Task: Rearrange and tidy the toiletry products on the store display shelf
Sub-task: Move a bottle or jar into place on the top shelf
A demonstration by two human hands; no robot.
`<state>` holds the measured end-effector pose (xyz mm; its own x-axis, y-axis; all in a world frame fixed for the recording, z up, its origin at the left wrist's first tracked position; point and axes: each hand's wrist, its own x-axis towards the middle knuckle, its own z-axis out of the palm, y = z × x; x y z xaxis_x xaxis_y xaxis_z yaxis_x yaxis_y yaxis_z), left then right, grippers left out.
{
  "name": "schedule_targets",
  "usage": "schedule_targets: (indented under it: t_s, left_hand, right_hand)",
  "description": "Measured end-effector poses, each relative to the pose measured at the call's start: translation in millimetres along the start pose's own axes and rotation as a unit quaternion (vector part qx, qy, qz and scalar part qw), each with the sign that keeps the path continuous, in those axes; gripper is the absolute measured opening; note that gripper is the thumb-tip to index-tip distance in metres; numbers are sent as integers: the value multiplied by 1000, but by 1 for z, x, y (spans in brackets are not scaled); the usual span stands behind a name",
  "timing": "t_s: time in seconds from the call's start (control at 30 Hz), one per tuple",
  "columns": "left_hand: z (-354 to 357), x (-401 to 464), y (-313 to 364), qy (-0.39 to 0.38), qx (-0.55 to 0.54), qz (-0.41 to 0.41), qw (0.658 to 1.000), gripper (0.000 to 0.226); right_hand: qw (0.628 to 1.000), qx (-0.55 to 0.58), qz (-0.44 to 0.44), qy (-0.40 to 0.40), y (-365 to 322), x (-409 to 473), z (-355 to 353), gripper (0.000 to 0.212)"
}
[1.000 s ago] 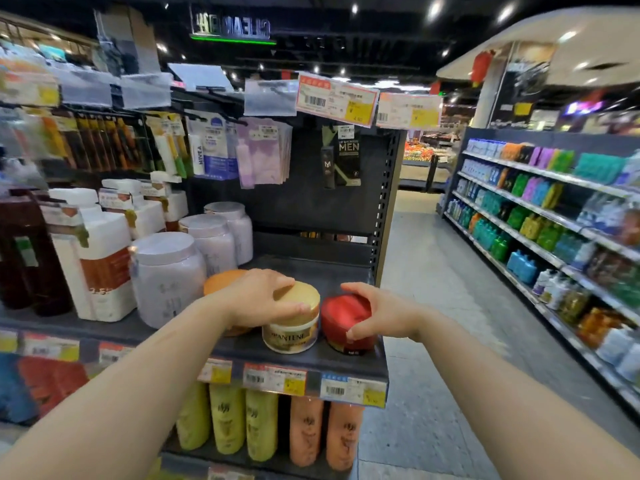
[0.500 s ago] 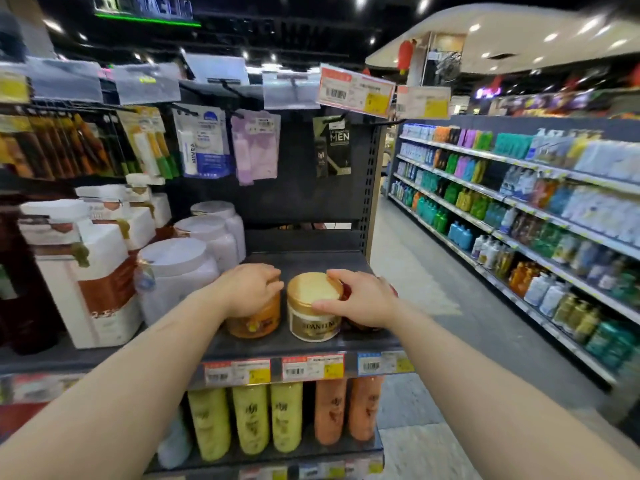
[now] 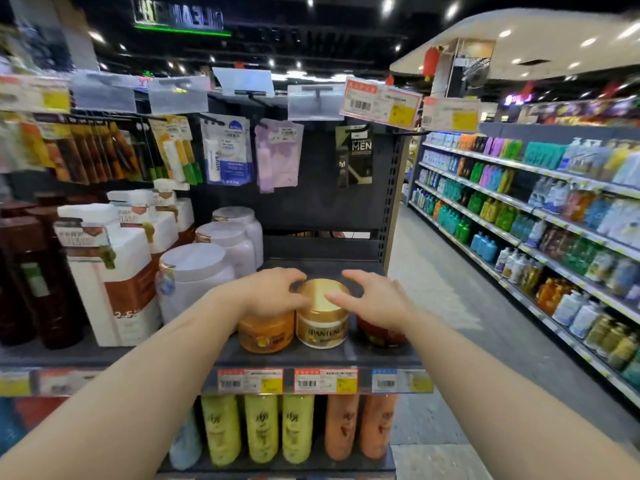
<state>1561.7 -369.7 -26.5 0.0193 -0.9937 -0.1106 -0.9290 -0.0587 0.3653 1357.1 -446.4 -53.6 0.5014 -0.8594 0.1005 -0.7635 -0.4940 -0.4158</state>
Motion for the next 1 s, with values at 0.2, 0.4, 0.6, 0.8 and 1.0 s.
schedule_targets:
  t_s: [0.2,0.4,0.6,0.8,1.0]
  left_hand:
    - [15,16,18,19,57,13,998,102]
    - [19,25,17,12,42,22,999,99]
    - [16,20,21,9,50,23,998,96]
    - [11,13,25,-6,66,28,997,93]
    - [11,12,25,-10,68,23,997,90]
  right_hand:
    - [990,26,85,-107,42,-8,-32,101]
    - [991,41,77,-105,52,-14,-29,96]
    - [990,31,75,-119,51,-14,-31,92]
    - [988,25,80,-128,51,-13,-33,94]
    - [987,3,83,-137,49,-13,-37,98]
